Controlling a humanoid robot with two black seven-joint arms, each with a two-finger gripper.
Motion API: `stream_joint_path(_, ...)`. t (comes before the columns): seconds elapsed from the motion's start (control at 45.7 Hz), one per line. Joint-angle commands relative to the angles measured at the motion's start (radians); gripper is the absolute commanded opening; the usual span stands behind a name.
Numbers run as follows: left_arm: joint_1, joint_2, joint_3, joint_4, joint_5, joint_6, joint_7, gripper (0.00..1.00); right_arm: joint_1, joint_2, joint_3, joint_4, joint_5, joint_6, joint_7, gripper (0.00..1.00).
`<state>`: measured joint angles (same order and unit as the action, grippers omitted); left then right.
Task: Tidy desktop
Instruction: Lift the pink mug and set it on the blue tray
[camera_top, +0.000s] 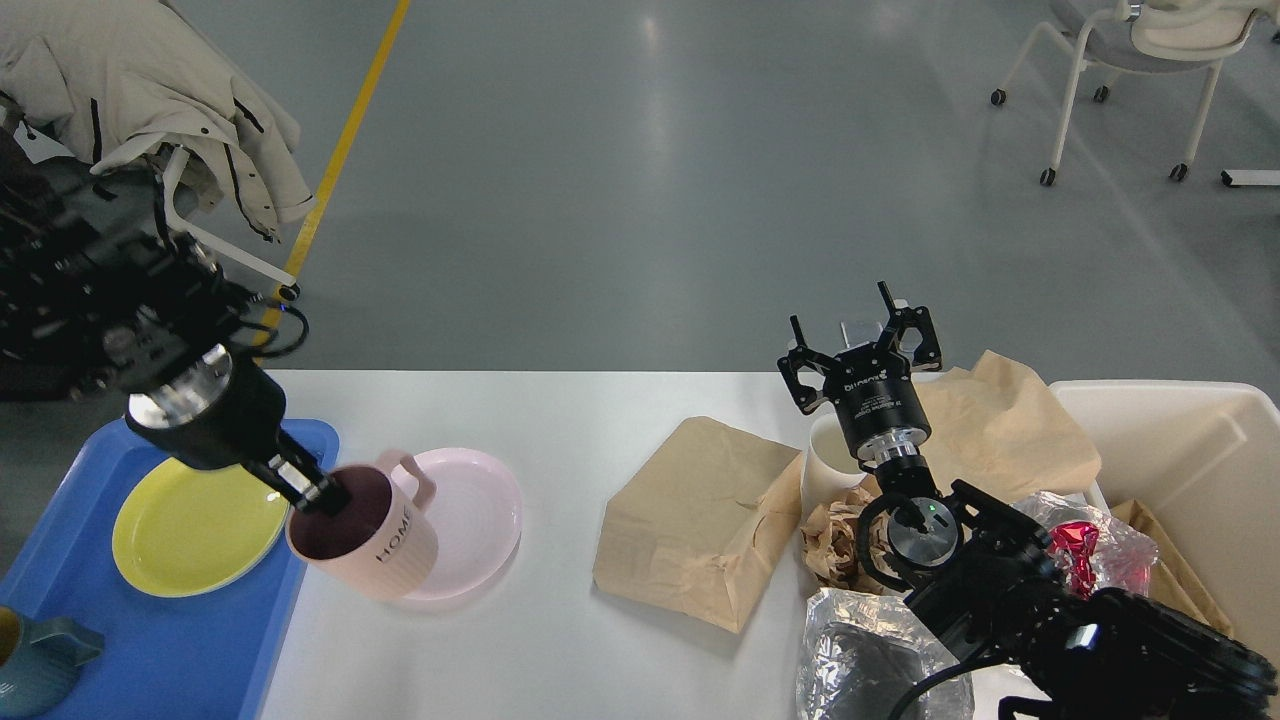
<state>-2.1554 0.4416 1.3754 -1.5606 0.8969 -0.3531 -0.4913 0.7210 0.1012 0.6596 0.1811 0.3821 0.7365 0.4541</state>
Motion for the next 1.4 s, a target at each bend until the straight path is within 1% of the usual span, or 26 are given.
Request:
stream_joint_path(0.0, -0.254, 0.091, -0.035, 0.010, 0.120, -0.167, -0.101, 0.00, 0.000, 0.000, 0.000, 0.000, 0.000, 0.000, 0.000, 1.00)
stream_joint_path(0.066, -0.336, 0.127, -0.082, 0.027, 0.160, -0.259, -0.150, 0.00, 0.000, 0.000, 0.000, 0.000, 0.000, 0.000, 0.000, 1.00)
stream_joint_path(0.109, -0.369, 0.152, -0.107, 0.036, 0.174, -0.315, -0.159, 0.00, 0.000, 0.000, 0.000, 0.000, 0.000, 0.000, 0.000, 1.00)
stream_joint_path(0.175, -0.399, 0.198, -0.119, 0.037, 0.181, -0.369, -0.165, 0.00, 0.000, 0.000, 0.000, 0.000, 0.000, 0.000, 0.000, 1.00)
stream_joint_path(0.219, -0.409, 0.224, -0.119, 0.037, 0.188, -0.386, -0.165, 0.00, 0.000, 0.000, 0.000, 0.000, 0.000, 0.000, 0.000, 1.00)
stream_joint_path(0.263, -0.406, 0.239, -0.110, 0.037, 0.201, -0.386, -0.164, 0.00, 0.000, 0.000, 0.000, 0.000, 0.000, -0.002, 0.000, 1.00)
stream_joint_path(0.35, -0.367, 0.276, -0.078, 0.036, 0.270, -0.379, -0.150, 0.00, 0.000, 0.000, 0.000, 0.000, 0.000, 0.000, 0.000, 1.00)
stream_joint_path(0.372, -0.338, 0.301, -0.061, 0.036, 0.298, -0.371, -0.148, 0.00, 0.000, 0.000, -0.002, 0.000, 0.000, -0.002, 0.000, 1.00)
stream_joint_path(0.394, -0.266, 0.375, -0.047, 0.037, 0.394, -0.331, -0.138, 0.00, 0.000, 0.000, 0.000, 0.000, 0.000, -0.002, 0.000, 1.00)
stream_joint_path(0.482, -0.149, 0.501, -0.044, 0.048, 0.572, -0.230, -0.102, 0.00, 0.000, 0.000, 0.000, 0.000, 0.000, 0.000, 0.000, 1.00)
stream_joint_path(0.591, 0.012, 0.617, -0.047, 0.103, 0.733, -0.121, -0.090, 0.00, 0.000, 0.000, 0.000, 0.000, 0.000, 0.000, 0.000, 1.00)
stream_joint_path(0.657, 0.093, 0.646, -0.049, 0.145, 0.777, -0.064, -0.078, 0.00, 0.000, 0.000, 0.000, 0.000, 0.000, 0.000, 0.000, 1.00)
stream_joint_path(0.788, 0.247, 0.643, -0.056, 0.224, 0.771, 0.043, -0.056, 0.00, 0.000, 0.000, 0.000, 0.000, 0.000, 0.000, 0.000, 1.00)
stream_joint_path(0.876, 0.360, 0.640, -0.093, 0.267, 0.743, 0.098, -0.027, 0.00, 0.000, 0.000, 0.000, 0.000, 0.000, 0.000, 0.000, 1.00)
stream_joint_path(0.985, 0.534, 0.618, -0.199, 0.298, 0.702, 0.140, 0.025, 0.00, 0.000, 0.000, 0.000, 0.000, 0.000, -0.002, 0.000, 1.00)
stream_joint_path(1.117, 0.689, 0.606, -0.350, 0.313, 0.697, 0.148, 0.077, 0.00, 0.000, 0.000, 0.000, 0.000, 0.000, 0.000, 0.000, 1.00)
stream_joint_path(1.27, 0.844, 0.583, -0.504, 0.335, 0.697, 0.148, 0.112, 0.01, 0.000, 0.000, 0.000, 0.000, 0.000, 0.000, 0.000, 1.00)
stream_joint_path(1.314, 0.873, 0.574, -0.522, 0.352, 0.697, 0.148, 0.115, 0.04, 0.000, 0.000, 0.000, 0.000, 0.000, 0.000, 0.000, 1.00)
stream_joint_path(1.379, 0.901, 0.557, -0.545, 0.382, 0.695, 0.151, 0.117, 0.12, 0.000, 0.000, 0.000, 0.000, 0.000, 0.000, 0.000, 1.00)
